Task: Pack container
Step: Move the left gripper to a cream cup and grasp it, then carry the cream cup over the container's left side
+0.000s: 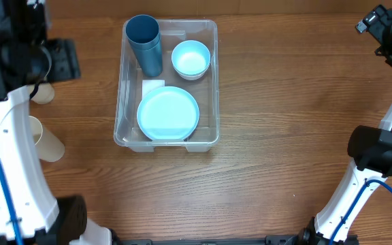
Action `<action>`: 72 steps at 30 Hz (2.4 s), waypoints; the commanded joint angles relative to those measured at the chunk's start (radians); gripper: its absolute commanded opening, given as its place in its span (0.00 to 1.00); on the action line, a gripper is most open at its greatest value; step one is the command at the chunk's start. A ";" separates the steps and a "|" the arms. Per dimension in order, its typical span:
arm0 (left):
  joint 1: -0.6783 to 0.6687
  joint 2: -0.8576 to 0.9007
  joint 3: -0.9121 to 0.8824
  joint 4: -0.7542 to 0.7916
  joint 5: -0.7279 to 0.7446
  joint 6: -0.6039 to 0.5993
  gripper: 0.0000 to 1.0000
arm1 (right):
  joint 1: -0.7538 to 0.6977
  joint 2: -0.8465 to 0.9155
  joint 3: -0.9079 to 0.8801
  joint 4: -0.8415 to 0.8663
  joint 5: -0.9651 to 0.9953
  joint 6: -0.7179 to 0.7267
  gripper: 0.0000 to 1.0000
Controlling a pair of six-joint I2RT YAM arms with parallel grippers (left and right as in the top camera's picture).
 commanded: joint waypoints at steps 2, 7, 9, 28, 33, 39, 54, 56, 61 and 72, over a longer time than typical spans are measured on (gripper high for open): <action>0.106 -0.202 -0.355 0.000 0.019 -0.014 0.75 | 0.003 -0.040 0.023 0.003 0.002 0.000 1.00; 0.158 -0.224 -0.661 0.140 0.011 -0.114 0.78 | 0.003 -0.040 0.023 0.003 0.002 0.000 1.00; 0.167 -0.224 -0.850 0.288 -0.010 -0.179 0.79 | 0.003 -0.040 0.023 0.003 0.002 0.000 1.00; 0.262 -0.157 -1.006 0.561 -0.157 -0.193 0.83 | 0.003 -0.040 0.023 0.003 0.002 0.000 1.00; 0.262 -0.066 -1.006 0.560 -0.149 -0.193 0.61 | 0.003 -0.040 0.023 0.002 0.002 0.000 1.00; 0.262 -0.053 -1.006 0.577 -0.119 -0.193 0.04 | 0.003 -0.040 0.023 0.003 0.002 0.000 1.00; 0.003 -0.231 -0.516 0.397 0.051 -0.036 0.04 | 0.003 -0.040 0.023 0.002 0.002 0.000 1.00; -0.084 -0.288 -0.516 0.430 0.019 -0.035 0.04 | 0.003 -0.040 0.023 0.003 0.002 0.000 1.00; -0.274 -0.301 -0.520 0.449 0.019 -0.028 0.04 | 0.003 -0.040 0.023 0.003 0.002 0.000 1.00; -0.420 -0.058 -0.520 0.422 -0.029 0.024 0.04 | 0.003 -0.040 0.023 0.003 0.002 0.000 1.00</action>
